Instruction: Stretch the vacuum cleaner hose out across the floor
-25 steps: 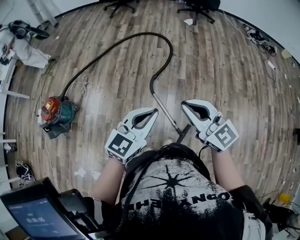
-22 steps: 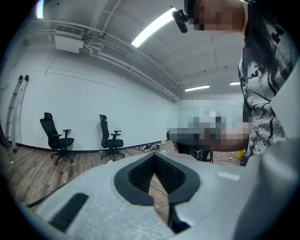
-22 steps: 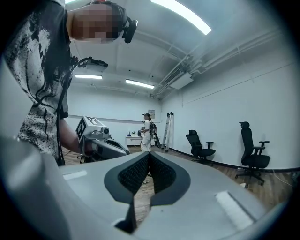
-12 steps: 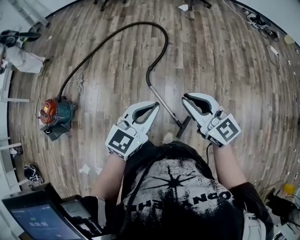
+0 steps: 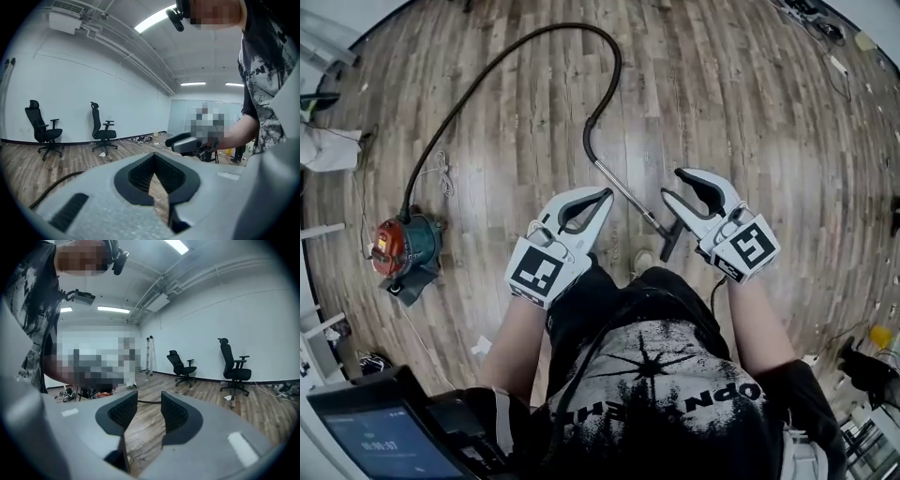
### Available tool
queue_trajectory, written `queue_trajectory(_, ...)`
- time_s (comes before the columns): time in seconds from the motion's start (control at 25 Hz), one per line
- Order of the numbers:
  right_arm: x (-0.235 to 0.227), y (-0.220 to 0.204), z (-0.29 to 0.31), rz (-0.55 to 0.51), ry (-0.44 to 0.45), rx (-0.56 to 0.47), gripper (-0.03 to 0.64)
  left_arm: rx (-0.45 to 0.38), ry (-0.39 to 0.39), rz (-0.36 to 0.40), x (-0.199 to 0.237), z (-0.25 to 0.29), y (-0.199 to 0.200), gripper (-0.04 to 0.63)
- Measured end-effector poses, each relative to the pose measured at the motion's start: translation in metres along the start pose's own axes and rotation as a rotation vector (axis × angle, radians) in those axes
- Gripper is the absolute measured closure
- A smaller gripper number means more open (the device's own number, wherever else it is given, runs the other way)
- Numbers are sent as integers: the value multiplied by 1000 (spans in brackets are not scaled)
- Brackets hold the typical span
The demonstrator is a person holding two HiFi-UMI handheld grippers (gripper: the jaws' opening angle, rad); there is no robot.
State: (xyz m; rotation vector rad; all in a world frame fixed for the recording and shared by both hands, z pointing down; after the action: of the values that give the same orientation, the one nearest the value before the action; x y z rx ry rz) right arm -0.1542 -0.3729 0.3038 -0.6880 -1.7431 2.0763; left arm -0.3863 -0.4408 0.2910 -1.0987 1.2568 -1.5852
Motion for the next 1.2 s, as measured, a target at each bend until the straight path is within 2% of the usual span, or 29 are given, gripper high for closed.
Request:
queue_trajectory(0.16, -20, -43, 43, 4, -55, 78, 423, 10, -41, 41, 48, 3, -23, 594)
queue_trajectory(0.32, -50, -129, 81, 7, -62, 177, 410, -5, -7, 31, 90, 11, -73, 594)
queue_trajectory(0.52, -85, -288, 120, 6, -73, 330, 395, -2, 28, -2, 121, 27, -173, 594)
queue_trajectory(0.68, -114, -434, 137, 45, -87, 475, 394, -14, 14, -58, 143, 53, -263, 594)
queue_trajectory(0.84, -128, -582, 146, 125, -66, 611, 396, 29, 4, -1, 154, 74, -337, 594)
queue_trajectory(0.96, -135, -684, 148, 158, -25, 744, 396, 52, 24, 9, 159, 83, -385, 594)
queue_trajectory(1.2, -131, -791, 149, 213, 39, 963, 404, 71, 125, 7, 146, 67, -417, 594)
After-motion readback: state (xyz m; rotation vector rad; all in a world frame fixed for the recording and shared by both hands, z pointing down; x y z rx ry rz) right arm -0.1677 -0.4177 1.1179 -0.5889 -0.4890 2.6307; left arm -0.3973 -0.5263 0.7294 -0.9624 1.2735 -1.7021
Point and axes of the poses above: the fingertips, and each gripper's own axes: z forward along the fingers, x to its left, y out of its top, the point moved 10 cm from there along -z, backward along the fingers, and after that the axes turned 9 degrees about -x, right-handed, at the moved point
